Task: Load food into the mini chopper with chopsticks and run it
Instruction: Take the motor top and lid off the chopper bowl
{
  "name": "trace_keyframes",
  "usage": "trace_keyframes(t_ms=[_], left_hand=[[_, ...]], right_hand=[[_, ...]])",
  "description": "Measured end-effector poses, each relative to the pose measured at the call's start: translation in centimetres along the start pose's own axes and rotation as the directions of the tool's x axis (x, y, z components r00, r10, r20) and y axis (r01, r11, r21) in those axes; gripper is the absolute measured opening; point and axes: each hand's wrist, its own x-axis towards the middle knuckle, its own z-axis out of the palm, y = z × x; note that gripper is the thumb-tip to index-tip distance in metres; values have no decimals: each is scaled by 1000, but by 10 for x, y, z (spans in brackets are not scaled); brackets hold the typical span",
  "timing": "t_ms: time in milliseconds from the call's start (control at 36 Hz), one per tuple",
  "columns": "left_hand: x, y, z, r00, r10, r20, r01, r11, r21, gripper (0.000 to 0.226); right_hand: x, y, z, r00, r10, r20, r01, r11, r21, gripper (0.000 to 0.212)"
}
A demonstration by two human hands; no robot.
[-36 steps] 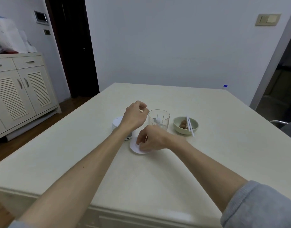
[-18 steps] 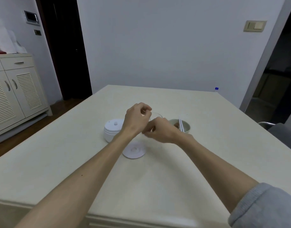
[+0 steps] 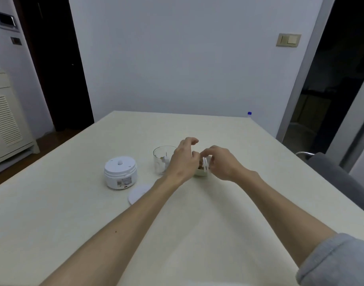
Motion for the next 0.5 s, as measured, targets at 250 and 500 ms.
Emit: trace_keyframes(t_ms=[250,500], left_hand=[[-4,-10,26,992,-96,85,88,992,94,45],[-14,-19,37,987,-122,108,114,991,75,43]], right_hand=[[-12,13,15,992,-123,39,128,980,-155,53],[-14,24,27,962,-260,-86,245,957,-154,40]])
